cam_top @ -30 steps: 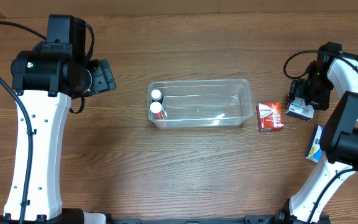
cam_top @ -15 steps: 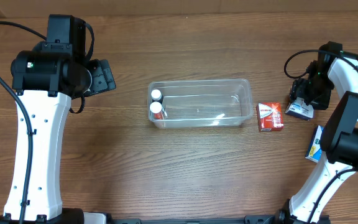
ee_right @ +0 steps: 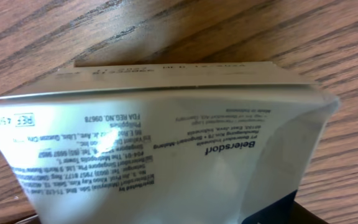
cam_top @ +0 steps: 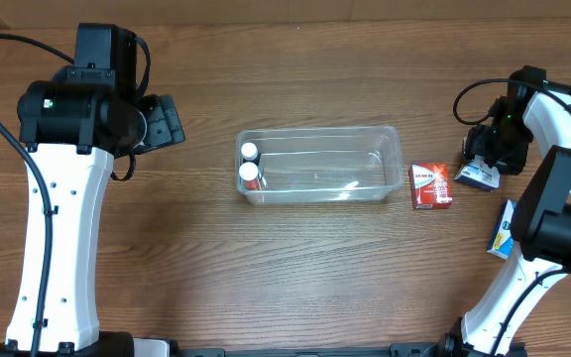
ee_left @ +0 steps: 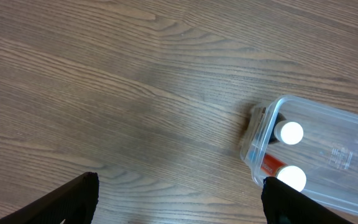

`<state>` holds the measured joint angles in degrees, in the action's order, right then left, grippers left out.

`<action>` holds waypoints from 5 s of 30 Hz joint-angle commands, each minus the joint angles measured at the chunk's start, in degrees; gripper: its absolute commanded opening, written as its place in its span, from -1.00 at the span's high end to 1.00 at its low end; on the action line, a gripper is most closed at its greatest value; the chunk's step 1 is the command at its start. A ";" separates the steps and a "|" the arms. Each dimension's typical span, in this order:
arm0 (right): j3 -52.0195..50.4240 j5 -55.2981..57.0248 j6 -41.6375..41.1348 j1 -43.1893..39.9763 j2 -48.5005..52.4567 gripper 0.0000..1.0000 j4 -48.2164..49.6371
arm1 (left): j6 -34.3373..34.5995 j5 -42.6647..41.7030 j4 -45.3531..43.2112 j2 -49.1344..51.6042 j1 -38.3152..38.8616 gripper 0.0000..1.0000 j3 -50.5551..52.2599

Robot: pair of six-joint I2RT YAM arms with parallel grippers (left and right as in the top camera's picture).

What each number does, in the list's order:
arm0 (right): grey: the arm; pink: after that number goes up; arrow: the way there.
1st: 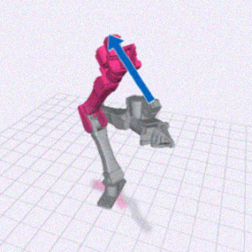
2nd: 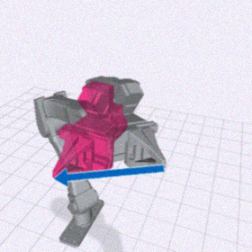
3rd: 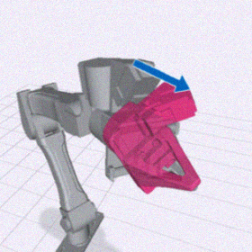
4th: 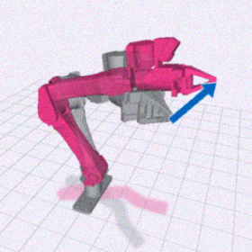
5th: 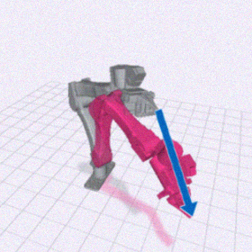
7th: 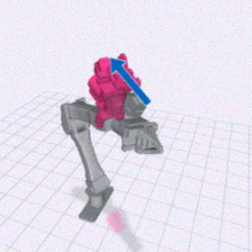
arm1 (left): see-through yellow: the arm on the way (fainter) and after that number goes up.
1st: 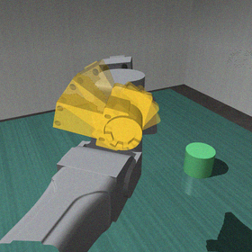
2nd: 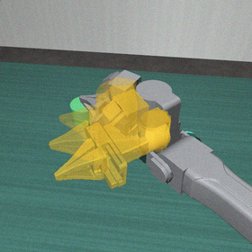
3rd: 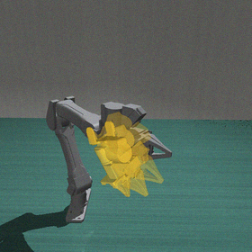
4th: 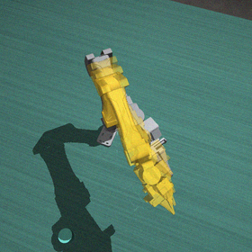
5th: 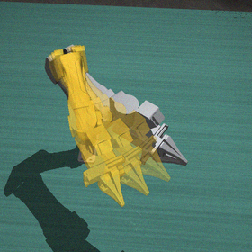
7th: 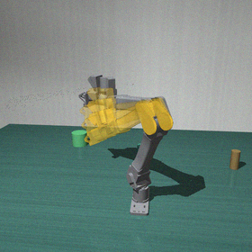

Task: Pack container
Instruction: 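Lower the white box into the container's right end and release, then grasp the blue-and-yellow VapoDrops box with the right gripper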

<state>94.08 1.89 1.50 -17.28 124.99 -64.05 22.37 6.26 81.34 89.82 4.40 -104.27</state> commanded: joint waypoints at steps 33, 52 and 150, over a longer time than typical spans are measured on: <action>17.11 -8.33 -6.56 16.76 -39.04 -0.22 -20.68 | -0.52 0.31 -0.79 -0.26 0.11 -0.72 0.35; -7.63 -4.92 -13.05 34.47 -24.09 -0.25 -3.15 | -0.52 0.28 0.07 -0.26 0.11 -0.72 0.35; -37.09 -0.70 -0.61 -18.05 -24.02 -0.60 16.81 | -2.25 -0.31 -0.11 -0.26 0.11 -0.77 0.35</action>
<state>56.55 1.45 1.06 -35.22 100.84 -47.48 20.86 6.24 81.38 89.82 4.40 -104.16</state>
